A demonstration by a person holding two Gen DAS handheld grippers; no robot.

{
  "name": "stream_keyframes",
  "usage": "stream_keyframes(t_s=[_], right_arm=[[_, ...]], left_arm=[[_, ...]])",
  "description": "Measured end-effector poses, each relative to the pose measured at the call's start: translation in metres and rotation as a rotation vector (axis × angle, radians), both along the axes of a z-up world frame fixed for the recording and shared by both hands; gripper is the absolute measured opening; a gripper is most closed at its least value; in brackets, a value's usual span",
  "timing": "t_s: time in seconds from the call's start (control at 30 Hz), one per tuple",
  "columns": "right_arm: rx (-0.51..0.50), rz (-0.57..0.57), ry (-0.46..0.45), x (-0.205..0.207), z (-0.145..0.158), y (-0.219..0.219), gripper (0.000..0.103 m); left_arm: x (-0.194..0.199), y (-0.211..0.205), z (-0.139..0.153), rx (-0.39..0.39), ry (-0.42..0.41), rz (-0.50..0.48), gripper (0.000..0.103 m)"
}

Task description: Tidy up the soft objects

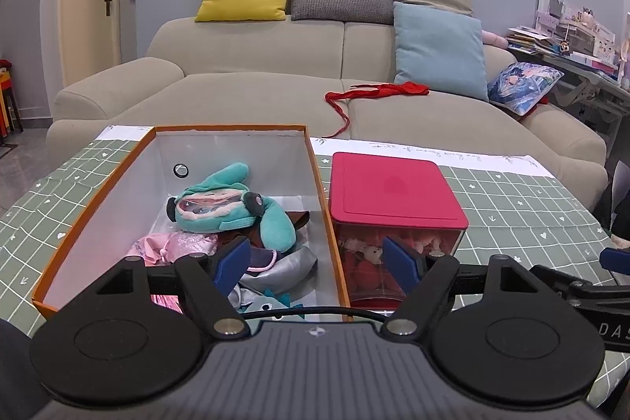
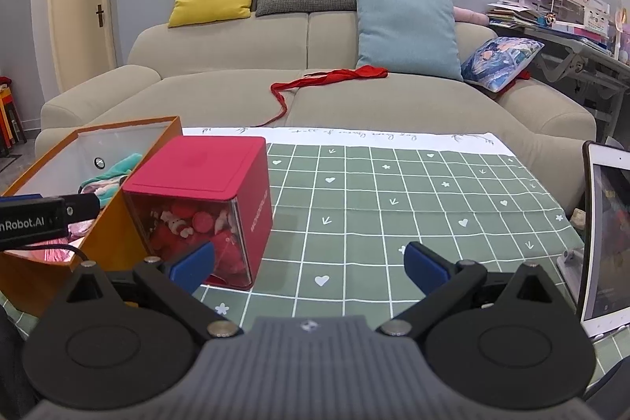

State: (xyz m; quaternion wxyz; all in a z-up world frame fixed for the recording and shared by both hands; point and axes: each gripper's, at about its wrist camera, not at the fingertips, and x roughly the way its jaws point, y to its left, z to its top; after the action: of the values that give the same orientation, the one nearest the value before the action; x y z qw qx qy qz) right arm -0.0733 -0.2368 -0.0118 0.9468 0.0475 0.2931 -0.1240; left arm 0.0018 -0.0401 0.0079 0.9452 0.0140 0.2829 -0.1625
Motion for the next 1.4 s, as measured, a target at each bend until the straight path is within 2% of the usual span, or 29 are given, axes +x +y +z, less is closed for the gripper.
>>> stream_keyframes(t_s=[1.13, 1.4], right_arm=[[-0.015, 0.013, 0.022, 0.0025, -0.0012, 0.0015, 0.100], [0.014, 0.012, 0.022, 0.0023, -0.0001, -0.0014, 0.100]], left_arm=[[0.0002, -0.0002, -0.0020, 0.004, -0.002, -0.012, 0.090], [0.0008, 0.0006, -0.0034, 0.009, -0.015, -0.009, 0.090]])
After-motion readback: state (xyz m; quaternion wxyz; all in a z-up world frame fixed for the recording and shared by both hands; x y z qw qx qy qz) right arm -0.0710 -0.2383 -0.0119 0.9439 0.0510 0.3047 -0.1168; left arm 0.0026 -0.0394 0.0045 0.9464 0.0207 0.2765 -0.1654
